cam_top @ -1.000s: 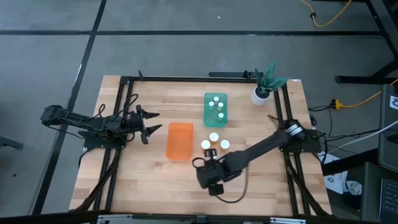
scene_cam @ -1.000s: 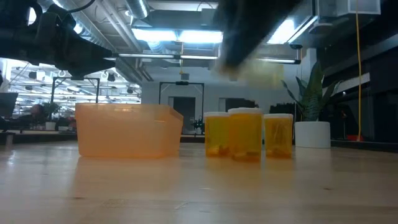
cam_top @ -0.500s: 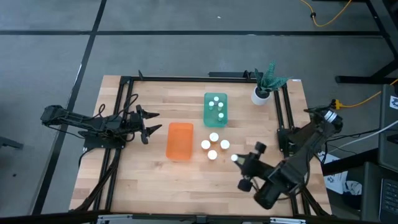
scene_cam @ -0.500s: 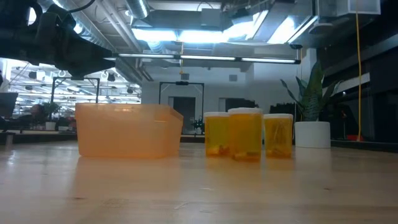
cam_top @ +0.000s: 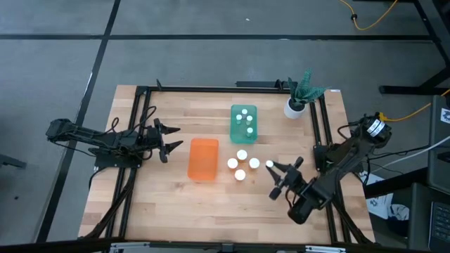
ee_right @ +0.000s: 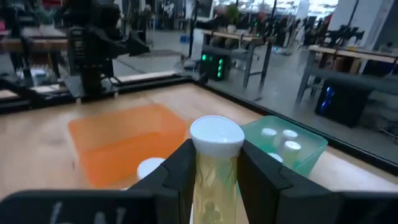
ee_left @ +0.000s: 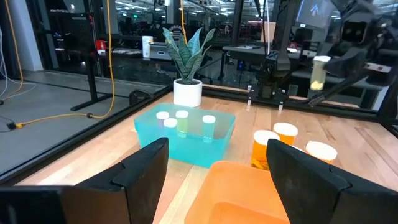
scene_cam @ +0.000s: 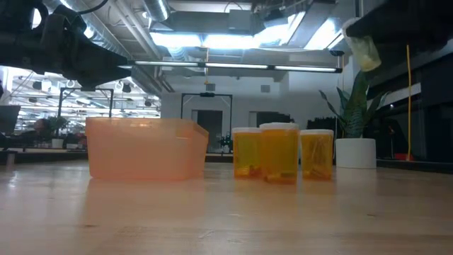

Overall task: Pick and place medicine bottles into bin by pill shape (circle, oval)
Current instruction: Put the small yellow medicine bottle into the blue bin

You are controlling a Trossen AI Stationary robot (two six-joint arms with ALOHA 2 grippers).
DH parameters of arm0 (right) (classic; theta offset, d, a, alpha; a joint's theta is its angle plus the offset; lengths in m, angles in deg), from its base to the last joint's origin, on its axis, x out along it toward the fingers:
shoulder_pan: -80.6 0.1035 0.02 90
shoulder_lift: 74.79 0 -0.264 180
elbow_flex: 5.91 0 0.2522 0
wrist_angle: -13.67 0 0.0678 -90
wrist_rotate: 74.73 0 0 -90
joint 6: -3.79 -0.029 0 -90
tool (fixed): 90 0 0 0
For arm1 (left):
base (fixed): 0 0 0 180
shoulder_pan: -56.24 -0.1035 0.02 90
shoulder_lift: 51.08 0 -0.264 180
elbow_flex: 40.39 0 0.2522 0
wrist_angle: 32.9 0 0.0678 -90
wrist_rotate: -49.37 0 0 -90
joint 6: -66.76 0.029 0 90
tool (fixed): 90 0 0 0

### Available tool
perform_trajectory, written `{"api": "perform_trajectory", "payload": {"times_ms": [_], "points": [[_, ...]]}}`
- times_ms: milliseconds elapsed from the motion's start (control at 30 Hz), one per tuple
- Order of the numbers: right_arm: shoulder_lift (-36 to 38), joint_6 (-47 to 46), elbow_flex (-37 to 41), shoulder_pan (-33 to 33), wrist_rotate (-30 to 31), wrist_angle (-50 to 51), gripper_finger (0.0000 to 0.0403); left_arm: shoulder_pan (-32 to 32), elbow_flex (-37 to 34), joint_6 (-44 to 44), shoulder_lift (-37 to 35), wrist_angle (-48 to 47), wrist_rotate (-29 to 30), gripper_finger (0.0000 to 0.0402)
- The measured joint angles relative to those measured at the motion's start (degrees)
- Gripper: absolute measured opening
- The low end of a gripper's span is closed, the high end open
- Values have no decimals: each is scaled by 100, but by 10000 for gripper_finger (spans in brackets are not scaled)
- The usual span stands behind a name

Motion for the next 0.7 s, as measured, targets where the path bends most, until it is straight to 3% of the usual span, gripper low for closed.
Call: {"api": "perform_trajectory", "payload": {"times_ms": [200,400,700], "points": [[-253,36,925,1,304,-1915,104,0,1,0,0,0,-1,263],[-868,19,1504,0,566,-3157,104,0,0,-1,0,2,0,263],[-1851,-273,1533,-56,580,-3417,104,2,1,0,0,0,-2,263]]}}
